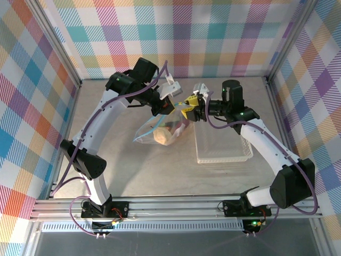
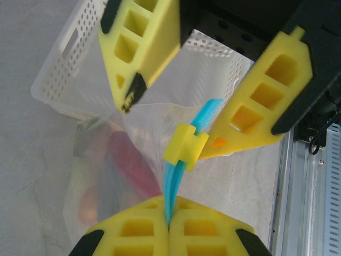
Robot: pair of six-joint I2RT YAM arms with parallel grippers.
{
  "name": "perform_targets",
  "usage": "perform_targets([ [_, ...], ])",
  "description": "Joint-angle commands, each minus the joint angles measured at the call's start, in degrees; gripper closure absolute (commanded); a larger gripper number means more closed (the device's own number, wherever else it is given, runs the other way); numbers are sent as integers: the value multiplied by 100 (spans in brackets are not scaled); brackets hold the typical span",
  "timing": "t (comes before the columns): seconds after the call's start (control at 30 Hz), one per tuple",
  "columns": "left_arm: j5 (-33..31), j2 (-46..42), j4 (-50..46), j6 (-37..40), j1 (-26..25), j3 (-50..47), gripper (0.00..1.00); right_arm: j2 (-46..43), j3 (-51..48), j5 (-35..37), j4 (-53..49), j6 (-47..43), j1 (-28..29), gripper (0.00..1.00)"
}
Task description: Place the food in the zip-top bag and seal the zipper
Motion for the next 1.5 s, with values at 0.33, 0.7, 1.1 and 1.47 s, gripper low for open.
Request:
perform_targets([
  [0.33,239,-28,-165,81,50,204,100,333,671,-132,-586,-315,130,85],
  [0.7,-15,-84,47,-128,55,194,67,197,740,-181,-872,-381,125,100],
  [1.1,607,27,687,-447,22,410,53,248,959,-368,-1219,-447,130,100],
  [1.47,709,292,360,-288,-103,617,53,285,1004,-370,-1249,-445,130,100],
])
